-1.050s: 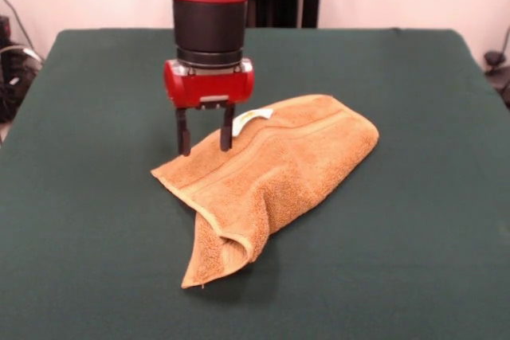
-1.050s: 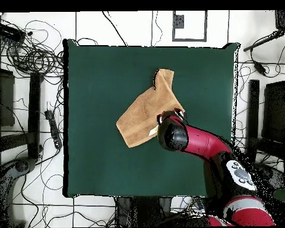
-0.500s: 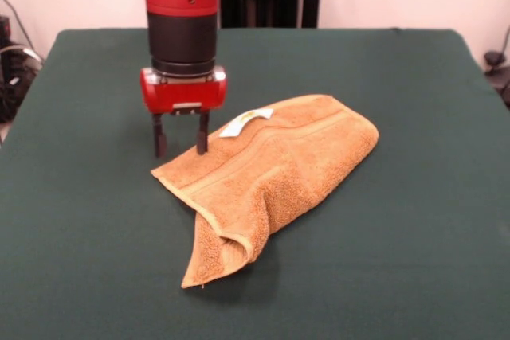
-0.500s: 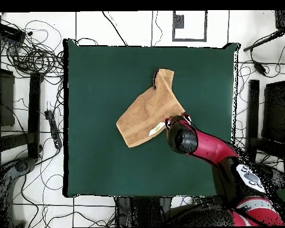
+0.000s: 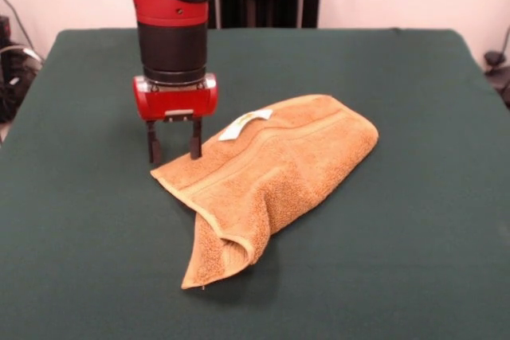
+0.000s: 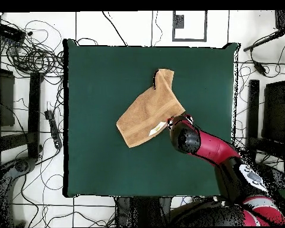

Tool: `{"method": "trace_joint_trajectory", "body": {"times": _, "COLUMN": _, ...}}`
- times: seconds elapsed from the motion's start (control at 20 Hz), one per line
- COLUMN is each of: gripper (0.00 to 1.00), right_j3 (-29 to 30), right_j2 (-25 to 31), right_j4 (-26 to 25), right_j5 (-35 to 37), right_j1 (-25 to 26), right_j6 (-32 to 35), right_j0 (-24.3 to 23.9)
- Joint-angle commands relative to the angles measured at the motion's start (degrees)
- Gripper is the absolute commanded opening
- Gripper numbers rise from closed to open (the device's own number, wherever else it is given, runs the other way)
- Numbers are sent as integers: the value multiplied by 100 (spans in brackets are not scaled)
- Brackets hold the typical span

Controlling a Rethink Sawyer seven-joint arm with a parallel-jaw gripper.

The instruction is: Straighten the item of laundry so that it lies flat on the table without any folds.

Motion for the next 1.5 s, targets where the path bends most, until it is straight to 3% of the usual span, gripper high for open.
{"method": "trace_joint_trajectory", "body": {"times": 0.05, "gripper": 100, "right_j3": -318, "right_j2": 583, "right_j4": -44, "right_j5": -359, "right_j1": 678, "right_j6": 1057, "right_j0": 182}}
{"method": "trace_joint_trajectory", "body": {"times": 1.0, "gripper": 100, "right_j3": -459, "right_j2": 514, "right_j4": -48, "right_j5": -207, "right_j1": 510, "right_j6": 990, "right_j0": 432}}
{"method": "trace_joint_trajectory", "body": {"times": 1.5, "gripper": 100, "right_j3": -238, "right_j2": 1254, "right_j4": -451, "right_j5": -1071, "right_j1": 721, "right_j6": 1136, "right_j0": -155}}
